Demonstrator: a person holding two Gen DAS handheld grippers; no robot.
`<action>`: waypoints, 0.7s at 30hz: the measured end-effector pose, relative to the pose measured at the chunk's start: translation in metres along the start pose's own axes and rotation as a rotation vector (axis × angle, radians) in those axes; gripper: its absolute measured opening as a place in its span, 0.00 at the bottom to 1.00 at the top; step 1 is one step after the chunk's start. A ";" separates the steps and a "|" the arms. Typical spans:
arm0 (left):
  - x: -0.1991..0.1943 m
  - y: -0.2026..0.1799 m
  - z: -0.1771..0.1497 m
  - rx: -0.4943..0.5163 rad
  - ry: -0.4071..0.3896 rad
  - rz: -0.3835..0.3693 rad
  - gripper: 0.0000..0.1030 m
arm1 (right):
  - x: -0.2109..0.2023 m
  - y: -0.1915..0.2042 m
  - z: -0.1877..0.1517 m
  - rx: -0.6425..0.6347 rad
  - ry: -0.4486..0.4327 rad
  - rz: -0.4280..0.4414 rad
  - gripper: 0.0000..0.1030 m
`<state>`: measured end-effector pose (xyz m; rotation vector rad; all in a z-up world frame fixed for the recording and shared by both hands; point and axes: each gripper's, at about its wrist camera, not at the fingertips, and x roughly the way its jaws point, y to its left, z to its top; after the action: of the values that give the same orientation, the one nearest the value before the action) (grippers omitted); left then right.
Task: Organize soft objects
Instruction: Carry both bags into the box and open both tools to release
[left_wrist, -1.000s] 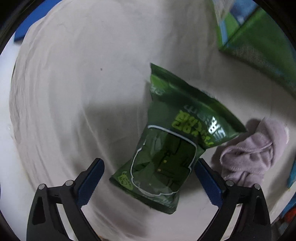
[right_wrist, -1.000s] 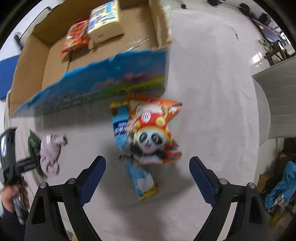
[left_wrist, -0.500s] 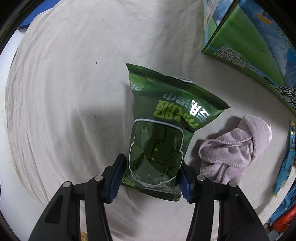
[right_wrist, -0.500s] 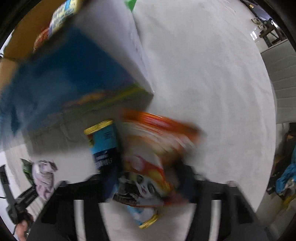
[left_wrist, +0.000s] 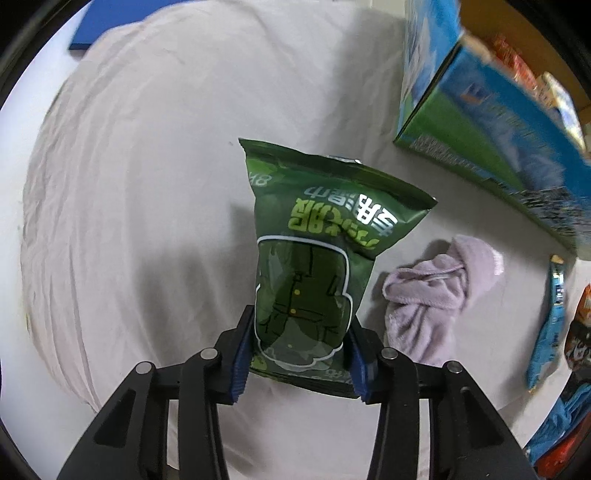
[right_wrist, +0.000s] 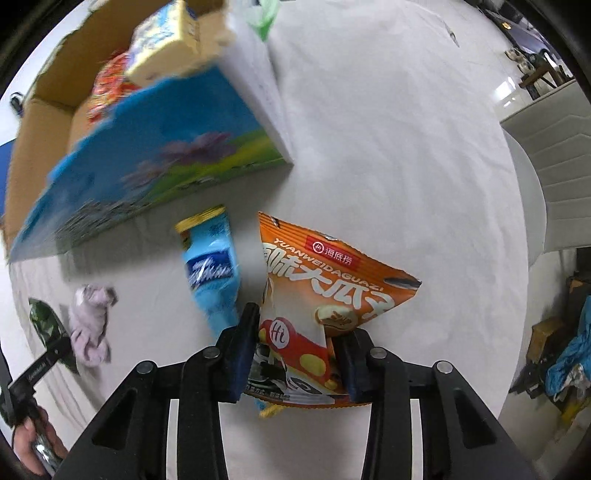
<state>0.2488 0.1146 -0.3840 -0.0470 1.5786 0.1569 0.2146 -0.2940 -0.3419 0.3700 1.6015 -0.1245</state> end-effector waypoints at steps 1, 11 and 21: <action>-0.007 -0.001 -0.005 -0.005 -0.009 -0.004 0.39 | -0.007 0.000 -0.004 -0.005 -0.006 0.014 0.39; -0.102 -0.018 -0.041 0.009 -0.140 -0.122 0.39 | -0.078 0.039 -0.044 -0.072 -0.078 0.175 0.38; -0.175 -0.087 0.006 0.131 -0.201 -0.283 0.39 | -0.160 0.092 -0.014 -0.159 -0.200 0.264 0.38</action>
<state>0.2690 0.0175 -0.2153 -0.1476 1.3621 -0.1593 0.2338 -0.2294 -0.1697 0.4279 1.3426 0.1624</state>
